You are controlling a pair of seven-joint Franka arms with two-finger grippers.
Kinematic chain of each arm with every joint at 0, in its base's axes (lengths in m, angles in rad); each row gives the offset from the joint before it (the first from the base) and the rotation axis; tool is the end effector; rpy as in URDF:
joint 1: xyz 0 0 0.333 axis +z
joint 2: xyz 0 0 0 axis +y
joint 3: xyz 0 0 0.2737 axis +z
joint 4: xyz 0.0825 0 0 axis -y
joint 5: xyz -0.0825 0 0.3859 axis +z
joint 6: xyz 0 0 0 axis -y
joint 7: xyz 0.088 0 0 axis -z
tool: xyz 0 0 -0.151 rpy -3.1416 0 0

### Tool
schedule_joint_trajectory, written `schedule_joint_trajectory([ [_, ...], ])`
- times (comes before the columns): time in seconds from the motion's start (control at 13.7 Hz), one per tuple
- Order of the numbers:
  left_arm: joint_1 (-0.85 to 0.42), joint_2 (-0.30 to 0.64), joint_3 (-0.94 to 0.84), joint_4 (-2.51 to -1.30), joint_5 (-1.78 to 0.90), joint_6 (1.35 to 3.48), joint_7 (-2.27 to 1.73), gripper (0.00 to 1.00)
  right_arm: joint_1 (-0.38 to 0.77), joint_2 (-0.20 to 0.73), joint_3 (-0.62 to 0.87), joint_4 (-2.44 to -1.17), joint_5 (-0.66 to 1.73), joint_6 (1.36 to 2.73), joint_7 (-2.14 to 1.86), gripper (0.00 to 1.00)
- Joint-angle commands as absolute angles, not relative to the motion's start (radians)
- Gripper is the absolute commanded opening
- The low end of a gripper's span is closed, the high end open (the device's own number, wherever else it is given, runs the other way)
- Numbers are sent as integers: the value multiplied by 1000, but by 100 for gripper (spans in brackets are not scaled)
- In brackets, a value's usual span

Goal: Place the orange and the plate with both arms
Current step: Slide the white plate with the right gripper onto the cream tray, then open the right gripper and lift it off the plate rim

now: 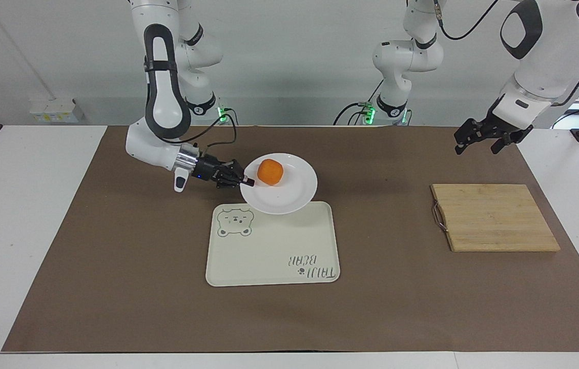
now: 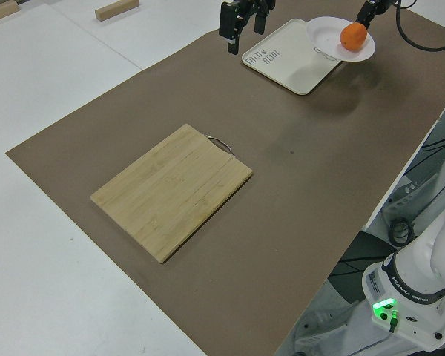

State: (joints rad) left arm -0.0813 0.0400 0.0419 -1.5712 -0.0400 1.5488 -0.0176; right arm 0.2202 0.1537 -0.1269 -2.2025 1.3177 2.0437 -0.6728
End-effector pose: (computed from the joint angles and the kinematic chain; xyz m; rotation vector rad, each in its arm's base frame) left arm 0.5600 -0.0285 0.5140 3.1033 -0.0332 -0.0985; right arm 0.5311 0.1407 0.2545 -2.0882 0.0981 -0.0600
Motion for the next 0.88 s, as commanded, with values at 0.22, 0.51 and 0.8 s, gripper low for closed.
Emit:
schedule_joint_trajectory([
  [0.22, -75, 51, 40, -1554, -34, 1546, -18, 100, 175, 394, -123, -1915, 1293, 1991, -614, 0],
  [0.51, -75, 51, 40, -1552, -34, 1546, -18, 100, 172, 511, -123, -1790, 1292, 2003, -577, 0],
  [0.8, -77, 51, 40, -1552, -34, 1546, -18, 100, 172, 518, -124, -1799, 1231, 2008, -580, 0],
])
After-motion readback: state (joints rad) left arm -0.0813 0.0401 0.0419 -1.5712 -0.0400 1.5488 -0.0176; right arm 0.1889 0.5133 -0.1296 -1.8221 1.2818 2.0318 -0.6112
